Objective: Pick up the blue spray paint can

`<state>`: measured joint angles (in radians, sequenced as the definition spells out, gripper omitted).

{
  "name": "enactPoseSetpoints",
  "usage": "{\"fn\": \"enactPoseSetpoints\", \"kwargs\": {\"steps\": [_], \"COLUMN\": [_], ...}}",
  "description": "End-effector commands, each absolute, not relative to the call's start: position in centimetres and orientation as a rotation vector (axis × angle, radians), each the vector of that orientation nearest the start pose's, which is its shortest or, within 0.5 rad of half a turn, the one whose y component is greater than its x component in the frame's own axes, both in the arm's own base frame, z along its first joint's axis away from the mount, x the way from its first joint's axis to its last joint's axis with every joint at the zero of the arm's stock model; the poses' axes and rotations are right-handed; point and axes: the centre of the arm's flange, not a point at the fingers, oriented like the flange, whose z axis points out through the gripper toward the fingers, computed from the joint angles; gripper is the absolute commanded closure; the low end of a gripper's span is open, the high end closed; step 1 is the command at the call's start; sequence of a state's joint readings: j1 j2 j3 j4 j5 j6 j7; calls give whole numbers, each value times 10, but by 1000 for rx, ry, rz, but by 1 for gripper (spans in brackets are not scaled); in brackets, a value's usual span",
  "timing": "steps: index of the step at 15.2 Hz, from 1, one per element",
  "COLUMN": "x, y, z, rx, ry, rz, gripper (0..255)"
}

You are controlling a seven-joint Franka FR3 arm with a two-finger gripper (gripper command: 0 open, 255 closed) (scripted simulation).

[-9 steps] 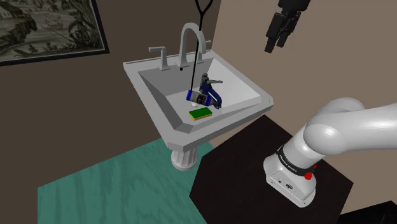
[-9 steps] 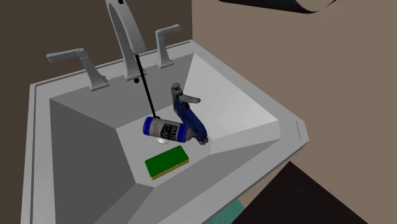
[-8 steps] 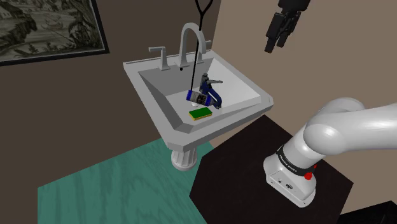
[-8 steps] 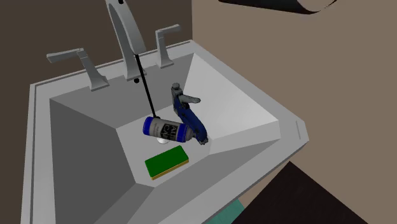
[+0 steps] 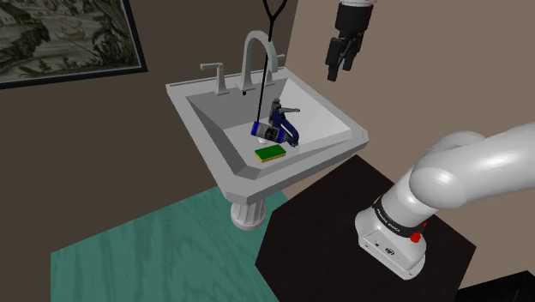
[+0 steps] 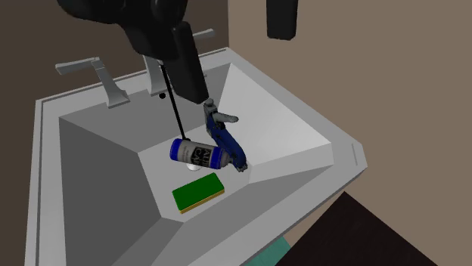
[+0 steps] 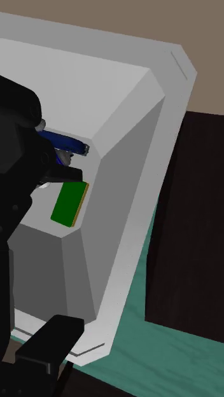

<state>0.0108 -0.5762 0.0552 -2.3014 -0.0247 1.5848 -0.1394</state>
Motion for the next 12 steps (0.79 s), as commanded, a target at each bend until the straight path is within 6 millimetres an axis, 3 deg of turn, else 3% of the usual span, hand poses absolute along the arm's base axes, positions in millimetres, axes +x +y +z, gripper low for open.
{"fn": "enactPoseSetpoints", "kwargs": {"steps": [1, 12], "x": [385, 498], "y": [26, 43], "z": [525, 418], "rx": [-3182, -3247], "ry": [-353, -569], "rz": [257, 426], "gripper": [0, 0]}}
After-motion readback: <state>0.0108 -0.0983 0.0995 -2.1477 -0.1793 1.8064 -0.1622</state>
